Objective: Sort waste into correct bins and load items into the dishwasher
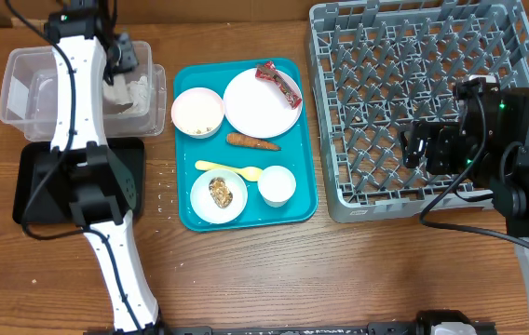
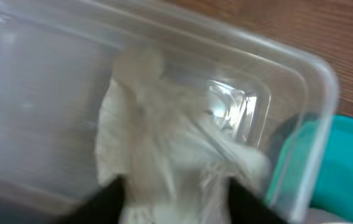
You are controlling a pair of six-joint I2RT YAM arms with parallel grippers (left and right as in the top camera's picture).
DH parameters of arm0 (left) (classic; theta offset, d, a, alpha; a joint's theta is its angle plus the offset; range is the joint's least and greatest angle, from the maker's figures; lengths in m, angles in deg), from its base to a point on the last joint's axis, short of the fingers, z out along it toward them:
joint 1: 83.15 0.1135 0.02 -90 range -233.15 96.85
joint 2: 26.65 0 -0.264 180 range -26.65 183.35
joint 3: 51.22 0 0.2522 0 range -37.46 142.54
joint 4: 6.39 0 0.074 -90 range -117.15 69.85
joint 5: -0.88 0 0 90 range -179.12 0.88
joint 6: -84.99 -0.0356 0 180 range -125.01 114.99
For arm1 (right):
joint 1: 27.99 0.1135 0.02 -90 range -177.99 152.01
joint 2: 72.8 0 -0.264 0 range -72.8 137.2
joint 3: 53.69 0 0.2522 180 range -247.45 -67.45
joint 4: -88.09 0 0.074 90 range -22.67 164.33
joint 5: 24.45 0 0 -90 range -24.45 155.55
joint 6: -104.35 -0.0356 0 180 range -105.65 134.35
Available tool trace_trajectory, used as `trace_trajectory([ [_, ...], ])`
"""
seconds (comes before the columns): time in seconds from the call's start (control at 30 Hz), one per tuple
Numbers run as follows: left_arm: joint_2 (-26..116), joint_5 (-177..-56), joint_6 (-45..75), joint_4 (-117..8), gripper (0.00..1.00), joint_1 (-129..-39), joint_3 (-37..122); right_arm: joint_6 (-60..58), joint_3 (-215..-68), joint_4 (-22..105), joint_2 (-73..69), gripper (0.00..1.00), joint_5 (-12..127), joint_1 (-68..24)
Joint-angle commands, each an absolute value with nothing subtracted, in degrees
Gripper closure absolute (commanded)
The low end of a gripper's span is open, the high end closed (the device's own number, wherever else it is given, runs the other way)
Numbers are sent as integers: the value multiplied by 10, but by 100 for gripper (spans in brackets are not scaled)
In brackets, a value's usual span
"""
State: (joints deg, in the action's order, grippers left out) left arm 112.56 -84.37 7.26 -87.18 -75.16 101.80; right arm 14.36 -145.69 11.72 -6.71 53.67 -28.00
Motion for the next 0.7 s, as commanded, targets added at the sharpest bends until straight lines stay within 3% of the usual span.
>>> trace_trajectory([
  [0.0, 1123, -916, 87, -848, 0, -753, 1027, 146, -1469, 121, -69, 0, 530, -283],
  [0.3, 1120, -990, 72, -899, 0, -810, 1177, 146, -1469, 121, -69, 0, 530, -283],
  [0.5, 1124, -985, 100, -918, 0, -919, 1142, 146, -1469, 124, -69, 0, 529, -283],
  [0.67, 1146, -961, 151, -835, 0, -1005, 1086, 146, -1469, 124, -69, 0, 526, -283],
])
